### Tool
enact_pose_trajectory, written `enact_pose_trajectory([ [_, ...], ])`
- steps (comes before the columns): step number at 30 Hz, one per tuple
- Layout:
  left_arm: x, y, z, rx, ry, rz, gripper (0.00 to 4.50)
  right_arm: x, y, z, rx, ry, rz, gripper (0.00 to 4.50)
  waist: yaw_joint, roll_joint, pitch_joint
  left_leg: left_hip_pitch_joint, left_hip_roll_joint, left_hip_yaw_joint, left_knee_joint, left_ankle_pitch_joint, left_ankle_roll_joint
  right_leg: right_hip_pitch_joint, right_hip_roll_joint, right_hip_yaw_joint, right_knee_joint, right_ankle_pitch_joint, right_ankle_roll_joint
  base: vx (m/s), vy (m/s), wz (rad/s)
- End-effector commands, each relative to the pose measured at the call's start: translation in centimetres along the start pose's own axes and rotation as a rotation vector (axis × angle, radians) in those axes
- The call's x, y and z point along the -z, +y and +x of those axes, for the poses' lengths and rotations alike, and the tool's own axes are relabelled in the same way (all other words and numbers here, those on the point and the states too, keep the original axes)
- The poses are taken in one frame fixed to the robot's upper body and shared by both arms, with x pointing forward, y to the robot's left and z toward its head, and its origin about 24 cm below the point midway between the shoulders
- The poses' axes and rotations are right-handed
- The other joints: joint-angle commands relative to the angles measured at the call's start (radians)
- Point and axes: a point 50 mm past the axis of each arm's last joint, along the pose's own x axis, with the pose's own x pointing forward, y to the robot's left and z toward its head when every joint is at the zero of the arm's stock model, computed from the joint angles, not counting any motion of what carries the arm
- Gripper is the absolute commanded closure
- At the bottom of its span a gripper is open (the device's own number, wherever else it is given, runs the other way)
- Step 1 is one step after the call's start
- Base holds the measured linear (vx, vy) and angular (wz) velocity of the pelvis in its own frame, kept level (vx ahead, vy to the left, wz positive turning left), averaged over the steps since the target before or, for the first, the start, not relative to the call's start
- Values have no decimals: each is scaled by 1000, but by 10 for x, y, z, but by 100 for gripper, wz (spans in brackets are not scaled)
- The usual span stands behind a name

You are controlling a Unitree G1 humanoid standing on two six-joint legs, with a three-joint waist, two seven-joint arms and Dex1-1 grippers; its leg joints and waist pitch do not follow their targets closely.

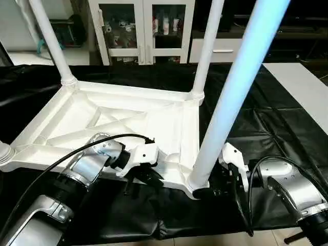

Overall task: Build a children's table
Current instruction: Rotate leg to tighten

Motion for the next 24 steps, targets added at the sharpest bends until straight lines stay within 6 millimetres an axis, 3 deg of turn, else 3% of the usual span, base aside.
enact_pose_trajectory([
  [1, 25, -16, 18, 102, 118, -82, 450, -3, 1, -2, -20, 10, -13, 121, 0, -9, -43, -5, 18, 7, -65, -174, 72, 50, -23, 30, -55, -163, -237, 0, 0, 0],
  [8, 25, -15, 17, 93, 116, -84, 450, -4, 0, 0, -23, 8, -11, 176, 0, -12, -46, -5, 17, 7, -62, -146, 79, 50, -21, 30, -50, -122, -246, 0, 0, 0],
  [16, 26, -16, 18, 95, 119, -92, 450, 0, 2, 4, -32, 18, -1, 199, 0, -12, -44, -5, 17, 6, -64, -180, 65, 49, -23, 30, -54, -175, -233, 0, 0, 0],
  [20, 26, -14, 21, 65, 116, -89, 450, 1, -12, 11, 123, -43, 28, 200, -2, -11, -42, -4, 16, 6, -66, -207, 54, 46, -22, 30, -58, -203, -226, 0, 0, 0],
  [21, 25, -13, 22, 50, 110, -89, 450, 1, -16, 11, 164, -56, 37, 200, -6, -11, -37, -5, 15, 5, -71, -245, 42, 44, -23, 29, -64, -254, -215, 0, 0, 0],
  [22, 22, -6, 25, -26, 82, -94, 450, 1, -33, 13, 357, -114, 95, 201, -7, -10, -36, -5, 14, 4, -73, -267, 34, 44, -23, 29, -68, -289, -205, 0, 0, 0],
  [23, 22, -6, 25, -26, 82, -94, 450, 1, -33, 13, 357, -114, 95, 201, -22, -11, -27, -4, 9, 1, -76, -342, 10, 35, -22, 26, -80, -414, -174, -64, -9, -9],
  [24, 18, 1, 28, -105, 55, -103, 450, 2, -45, 18, 516, -162, 174, 201, -36, -15, -28, -3, 4, -10, -78, -390, -14, 37, -25, 18, -88, -539, -122, -64, -9, -9],
])
